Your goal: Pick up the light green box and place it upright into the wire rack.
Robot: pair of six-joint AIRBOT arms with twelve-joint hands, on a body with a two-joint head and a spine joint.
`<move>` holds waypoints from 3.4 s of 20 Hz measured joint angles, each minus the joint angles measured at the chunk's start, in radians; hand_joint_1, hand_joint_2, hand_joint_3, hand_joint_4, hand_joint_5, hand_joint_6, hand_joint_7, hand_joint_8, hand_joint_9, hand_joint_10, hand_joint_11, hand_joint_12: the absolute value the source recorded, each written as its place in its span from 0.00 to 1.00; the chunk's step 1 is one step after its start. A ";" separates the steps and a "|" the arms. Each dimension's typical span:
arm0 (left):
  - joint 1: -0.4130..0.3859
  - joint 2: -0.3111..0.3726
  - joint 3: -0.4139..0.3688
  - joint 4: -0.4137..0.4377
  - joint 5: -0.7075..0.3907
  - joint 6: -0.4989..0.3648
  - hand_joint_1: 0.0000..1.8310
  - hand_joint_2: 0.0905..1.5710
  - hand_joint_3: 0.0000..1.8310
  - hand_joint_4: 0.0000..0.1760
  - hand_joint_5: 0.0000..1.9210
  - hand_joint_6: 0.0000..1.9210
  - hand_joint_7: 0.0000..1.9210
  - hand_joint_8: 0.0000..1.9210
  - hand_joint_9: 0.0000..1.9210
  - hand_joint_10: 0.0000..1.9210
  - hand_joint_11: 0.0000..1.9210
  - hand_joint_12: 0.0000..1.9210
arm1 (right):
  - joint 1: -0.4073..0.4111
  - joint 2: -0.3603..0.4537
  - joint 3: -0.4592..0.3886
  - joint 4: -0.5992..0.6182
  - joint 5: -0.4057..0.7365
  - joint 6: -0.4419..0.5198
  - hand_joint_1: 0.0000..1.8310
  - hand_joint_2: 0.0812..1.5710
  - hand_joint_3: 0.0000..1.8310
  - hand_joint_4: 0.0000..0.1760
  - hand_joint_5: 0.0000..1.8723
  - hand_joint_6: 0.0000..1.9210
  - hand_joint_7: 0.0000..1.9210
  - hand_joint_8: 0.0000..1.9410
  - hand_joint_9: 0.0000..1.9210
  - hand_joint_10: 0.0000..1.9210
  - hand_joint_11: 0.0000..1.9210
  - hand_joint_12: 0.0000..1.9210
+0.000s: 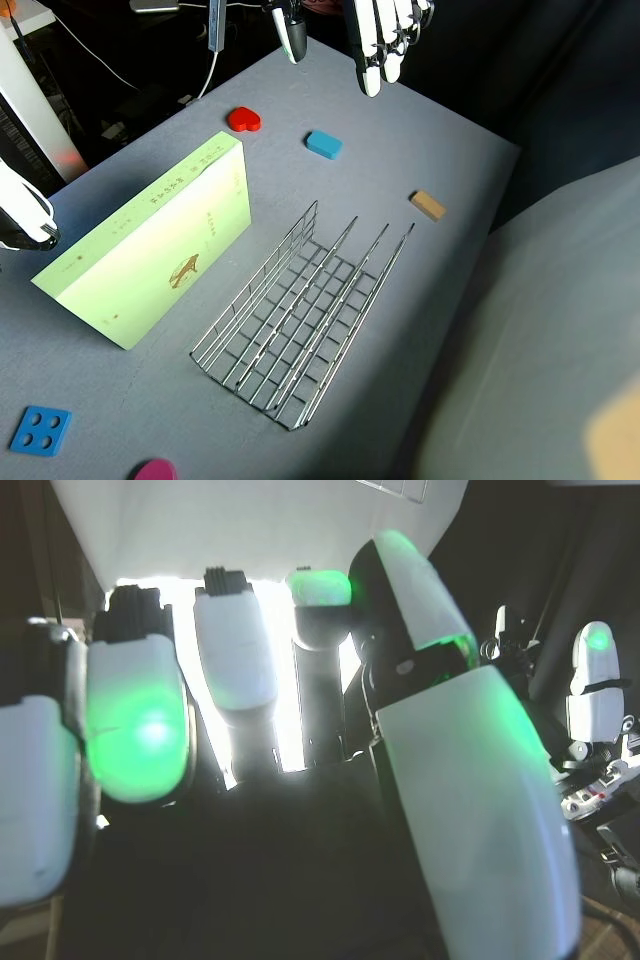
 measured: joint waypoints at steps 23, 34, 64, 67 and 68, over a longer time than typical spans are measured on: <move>0.000 0.001 0.010 0.000 0.012 0.040 0.14 0.69 0.00 0.65 0.14 0.00 0.18 0.00 0.15 0.00 0.00 0.38 | 0.269 -0.238 0.094 0.474 0.007 -0.221 0.11 0.59 0.00 0.14 0.06 0.00 0.07 0.00 0.04 0.00 0.00 0.32; 0.011 0.040 0.032 0.006 -0.012 0.087 0.14 0.69 0.00 0.64 0.14 0.00 0.18 0.00 0.16 0.00 0.00 0.37 | 0.198 -0.353 0.232 0.658 0.024 -0.353 0.35 0.56 0.00 0.11 0.05 0.00 0.07 0.00 0.05 0.00 0.00 0.31; 0.011 0.061 0.027 -0.008 -0.008 0.087 0.15 0.70 0.00 0.62 0.15 0.00 0.18 0.00 0.16 0.00 0.00 0.38 | 0.094 -0.472 0.390 0.721 0.084 -0.400 0.47 0.63 0.00 0.00 0.24 0.01 0.29 0.01 0.26 0.02 0.04 0.65; 0.011 0.061 0.027 -0.008 -0.006 0.087 0.15 0.71 0.00 0.63 0.15 0.00 0.18 0.00 0.16 0.00 0.00 0.39 | 0.094 -0.473 0.390 0.719 0.085 -0.400 0.51 0.67 0.00 0.00 0.31 0.01 0.38 0.01 0.35 0.03 0.15 0.69; 0.011 0.061 0.027 -0.008 -0.006 0.087 0.15 0.71 0.00 0.65 0.15 0.00 0.18 0.00 0.16 0.00 0.00 0.39 | 0.091 -0.474 0.390 0.717 0.084 -0.401 0.53 0.68 0.00 0.00 0.35 0.01 0.42 0.01 0.39 0.04 0.18 0.71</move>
